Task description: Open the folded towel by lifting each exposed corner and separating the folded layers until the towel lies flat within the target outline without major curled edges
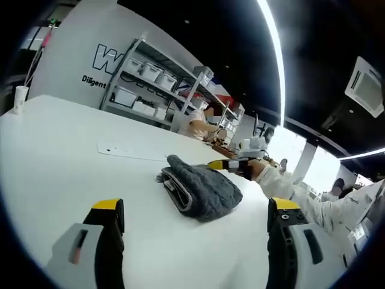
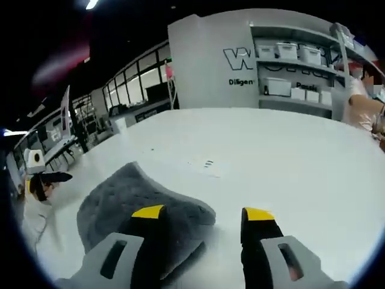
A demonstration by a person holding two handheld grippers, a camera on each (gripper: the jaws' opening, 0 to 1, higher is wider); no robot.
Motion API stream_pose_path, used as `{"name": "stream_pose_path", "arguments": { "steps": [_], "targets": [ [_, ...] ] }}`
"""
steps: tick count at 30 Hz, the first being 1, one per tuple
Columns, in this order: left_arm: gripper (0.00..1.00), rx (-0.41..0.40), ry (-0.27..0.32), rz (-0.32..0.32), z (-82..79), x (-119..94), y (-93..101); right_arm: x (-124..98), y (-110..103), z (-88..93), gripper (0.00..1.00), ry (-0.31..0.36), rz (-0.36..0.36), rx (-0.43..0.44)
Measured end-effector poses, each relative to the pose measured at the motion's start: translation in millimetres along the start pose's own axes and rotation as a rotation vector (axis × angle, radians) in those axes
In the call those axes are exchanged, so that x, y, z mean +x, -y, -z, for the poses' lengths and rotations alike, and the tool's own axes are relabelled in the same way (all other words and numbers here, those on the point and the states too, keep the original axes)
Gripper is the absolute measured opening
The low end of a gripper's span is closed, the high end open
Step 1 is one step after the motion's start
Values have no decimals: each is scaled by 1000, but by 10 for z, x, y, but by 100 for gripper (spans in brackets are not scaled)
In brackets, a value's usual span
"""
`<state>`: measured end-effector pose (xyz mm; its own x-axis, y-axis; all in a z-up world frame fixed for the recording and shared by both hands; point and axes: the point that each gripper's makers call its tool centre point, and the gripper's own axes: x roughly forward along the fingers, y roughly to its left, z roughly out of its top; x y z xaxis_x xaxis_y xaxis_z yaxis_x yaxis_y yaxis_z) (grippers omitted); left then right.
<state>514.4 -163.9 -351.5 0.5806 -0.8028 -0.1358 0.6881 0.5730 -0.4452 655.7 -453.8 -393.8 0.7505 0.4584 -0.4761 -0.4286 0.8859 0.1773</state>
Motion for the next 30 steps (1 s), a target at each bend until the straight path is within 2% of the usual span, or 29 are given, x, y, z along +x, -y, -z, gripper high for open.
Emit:
{"name": "stream_pose_path", "arguments": {
  "steps": [5,10,18,30],
  "targets": [
    [97,-8,8,5,-24,-5,-4,34,17,23,36,1,-4,19],
    [97,-14,16,2,-50,-16,-23,62,-61,44,23,2,-41,27],
    [96,-34,28,7,-83,-17,-38,57,-123,17,5,8,-53,-40],
    [96,-37,32,6,-81,-23,-23,-55,-177,-108,0,49,-52,-95]
  ]
}}
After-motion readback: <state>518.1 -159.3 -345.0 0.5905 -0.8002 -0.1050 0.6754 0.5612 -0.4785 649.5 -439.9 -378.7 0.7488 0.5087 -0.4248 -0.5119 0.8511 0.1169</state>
